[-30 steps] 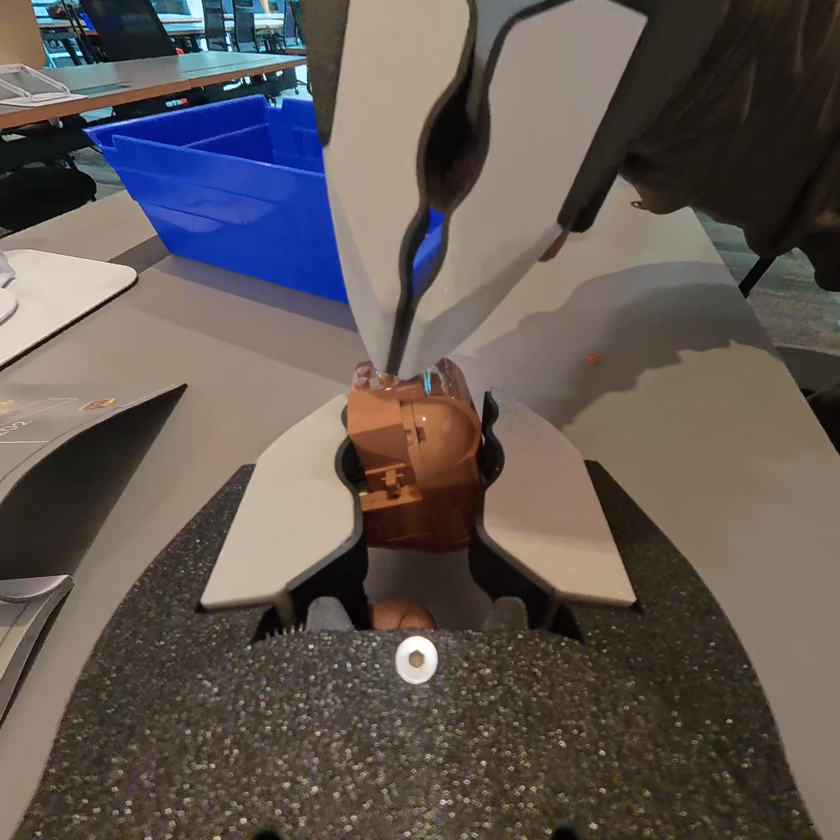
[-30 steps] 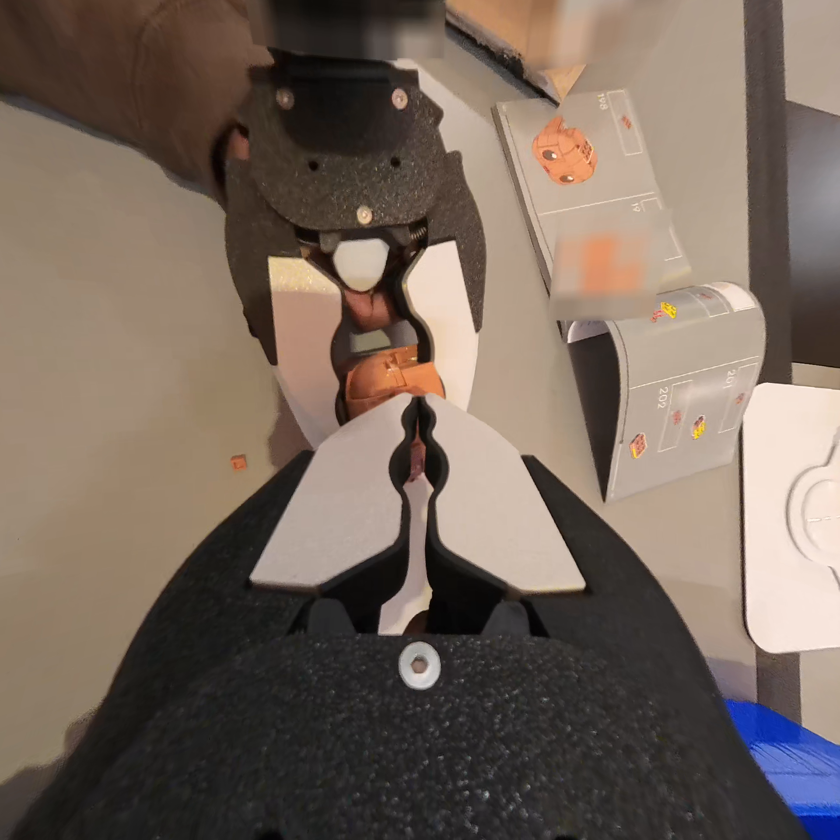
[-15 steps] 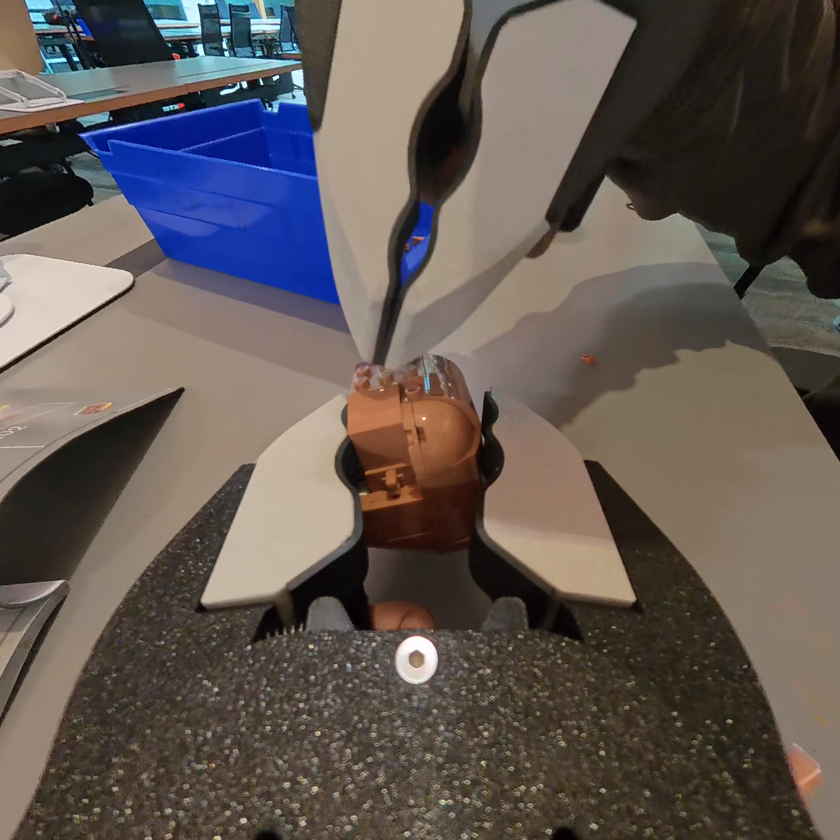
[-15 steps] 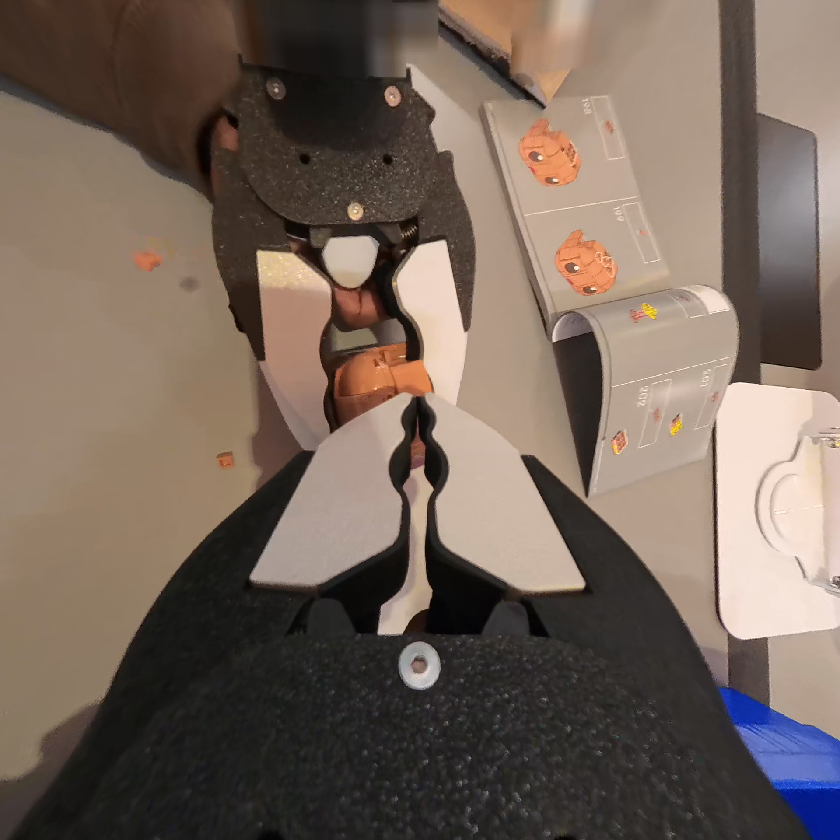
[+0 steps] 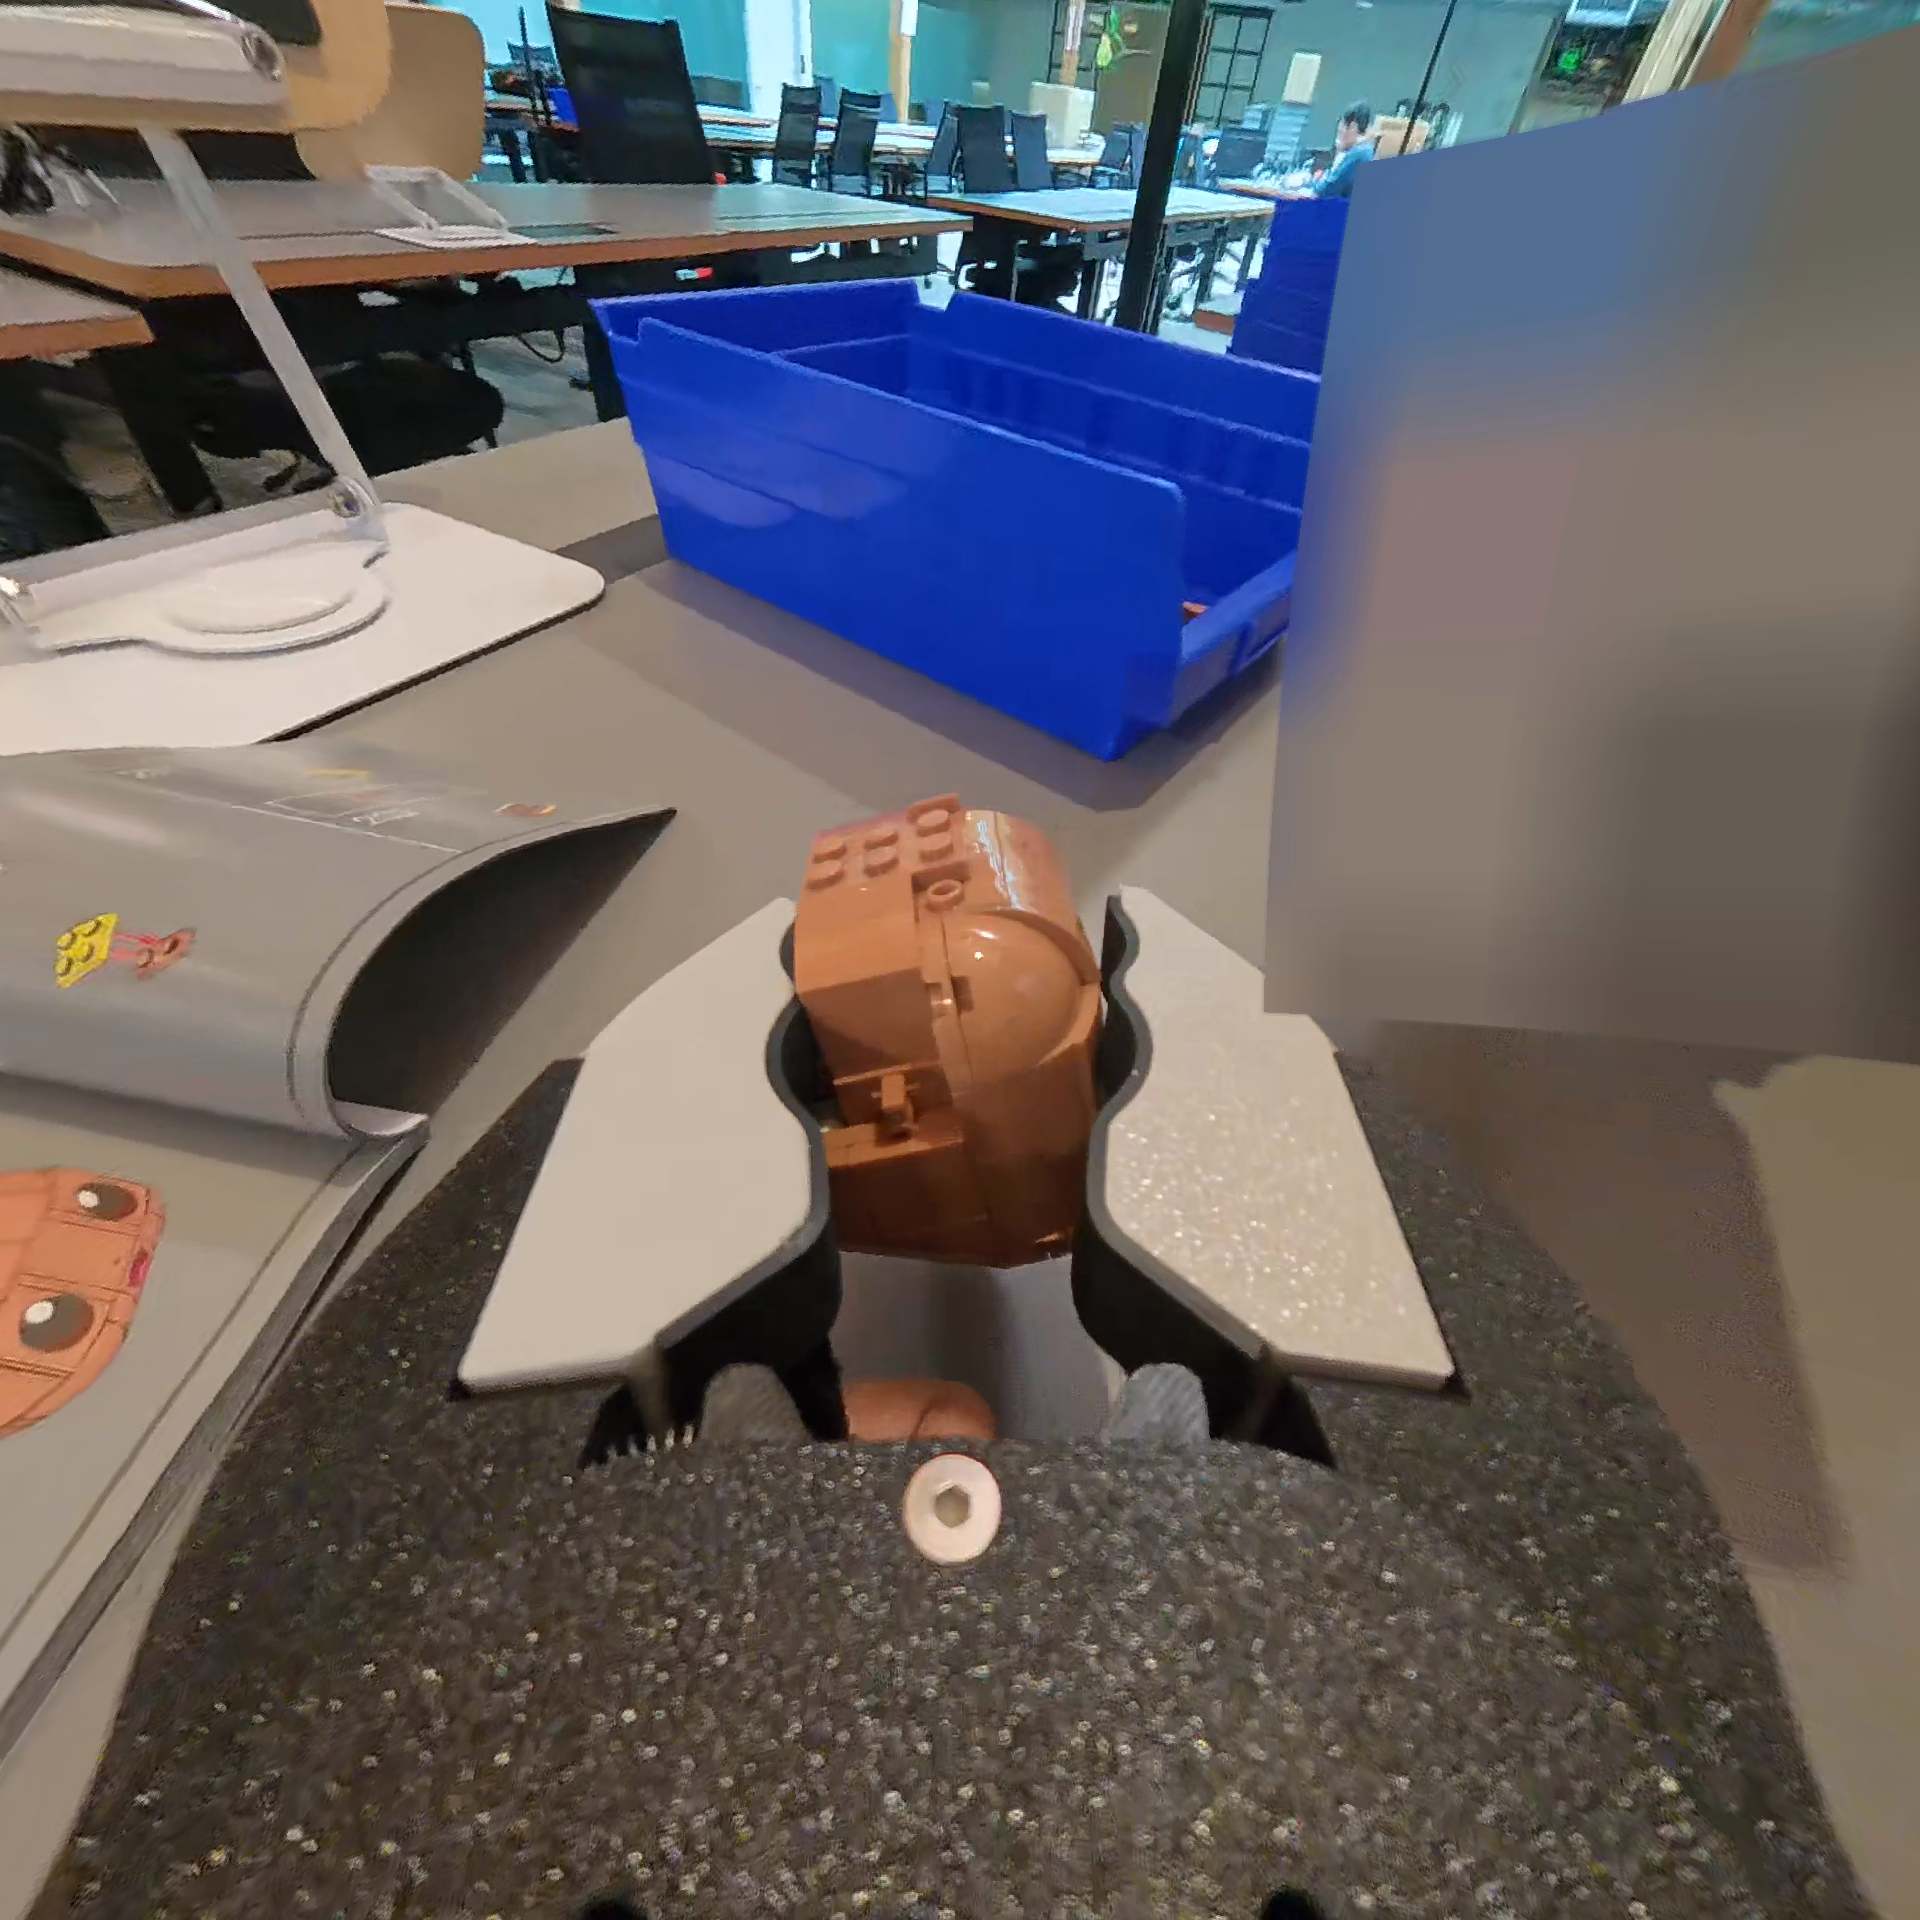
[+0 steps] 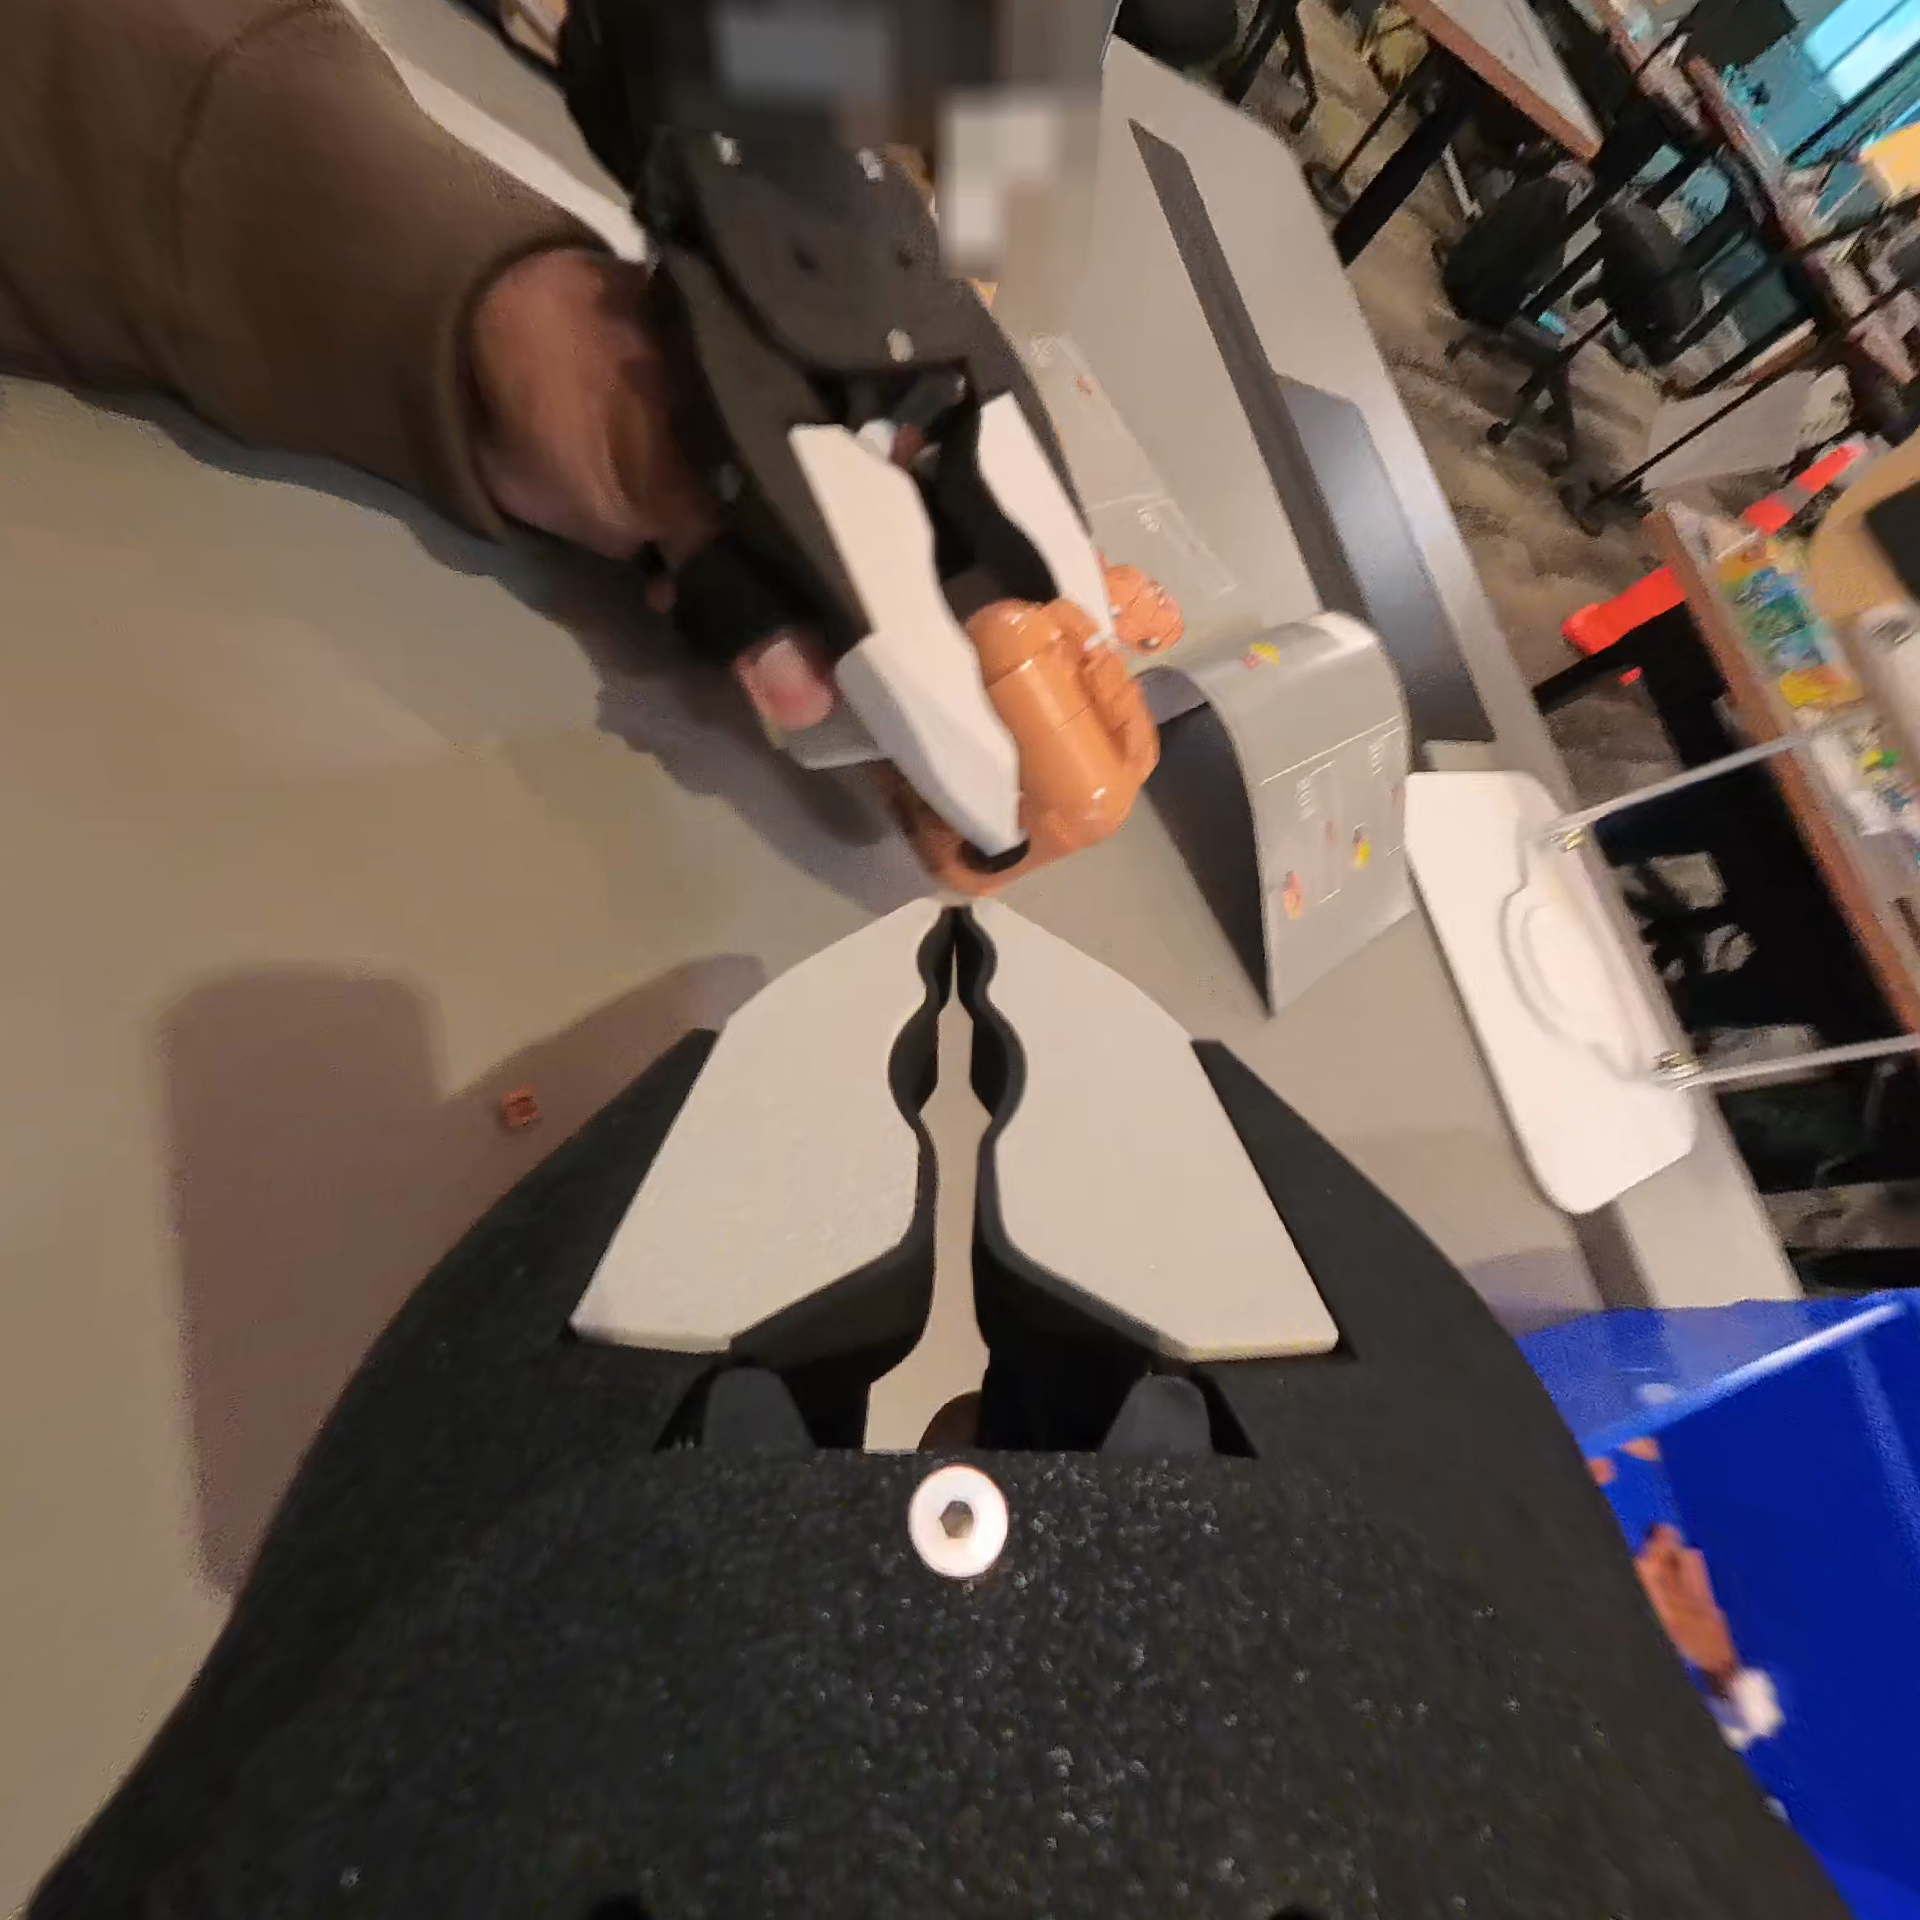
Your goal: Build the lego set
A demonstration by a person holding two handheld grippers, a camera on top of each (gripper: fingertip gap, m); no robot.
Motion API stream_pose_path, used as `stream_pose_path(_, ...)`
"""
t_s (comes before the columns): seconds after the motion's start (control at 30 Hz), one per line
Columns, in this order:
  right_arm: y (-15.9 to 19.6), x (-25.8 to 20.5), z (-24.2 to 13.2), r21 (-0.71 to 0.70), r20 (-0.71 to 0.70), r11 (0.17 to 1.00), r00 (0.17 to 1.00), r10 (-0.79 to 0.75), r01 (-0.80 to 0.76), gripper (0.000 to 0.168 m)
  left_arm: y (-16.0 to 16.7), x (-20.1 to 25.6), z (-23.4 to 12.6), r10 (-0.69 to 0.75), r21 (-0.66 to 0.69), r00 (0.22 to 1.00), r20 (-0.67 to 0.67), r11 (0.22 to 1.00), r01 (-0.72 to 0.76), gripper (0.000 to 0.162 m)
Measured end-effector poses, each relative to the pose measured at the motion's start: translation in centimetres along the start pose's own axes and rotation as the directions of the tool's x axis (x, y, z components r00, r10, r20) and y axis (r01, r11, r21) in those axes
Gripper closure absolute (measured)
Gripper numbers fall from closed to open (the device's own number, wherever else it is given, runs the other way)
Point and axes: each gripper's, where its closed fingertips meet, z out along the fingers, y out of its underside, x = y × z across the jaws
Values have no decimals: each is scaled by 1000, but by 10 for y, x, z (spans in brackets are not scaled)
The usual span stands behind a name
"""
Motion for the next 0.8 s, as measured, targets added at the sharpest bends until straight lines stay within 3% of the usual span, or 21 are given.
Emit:
stream_pose_path(0.1,11,-18,2,-10,52,999,998,41,-40,168,-3,-4,-2,-42,24,999,-4,999,42,110)
stream_pose_path(0.2,8,-52,-3,22,206,1000,979,7,-12,168,-1,3,-2,-27,10,999,-40,1000,28,110)
stream_pose_path(0.33,-4,-110,-12,66,454,998,891,-25,-6,168,3,12,1,39,-19,998,-58,999,-40,110)
stream_pose_path(0.5,-15,-168,-16,23,586,998,810,29,-52,168,4,12,1,40,-20,998,-53,999,-41,110)
stream_pose_path(0.6,-5,-172,-10,-48,506,995,856,105,-93,165,4,14,0,45,-21,997,-63,999,-47,110)
stream_pose_path(0.7,24,-139,-5,-142,294,978,938,186,-150,162,7,18,1,61,-38,995,-79,997,-65,110)
stream_pose_path(0.8,49,-111,-2,-221,166,958,961,220,-182,158,9,22,3,74,-55,993,-94,995,-79,110)
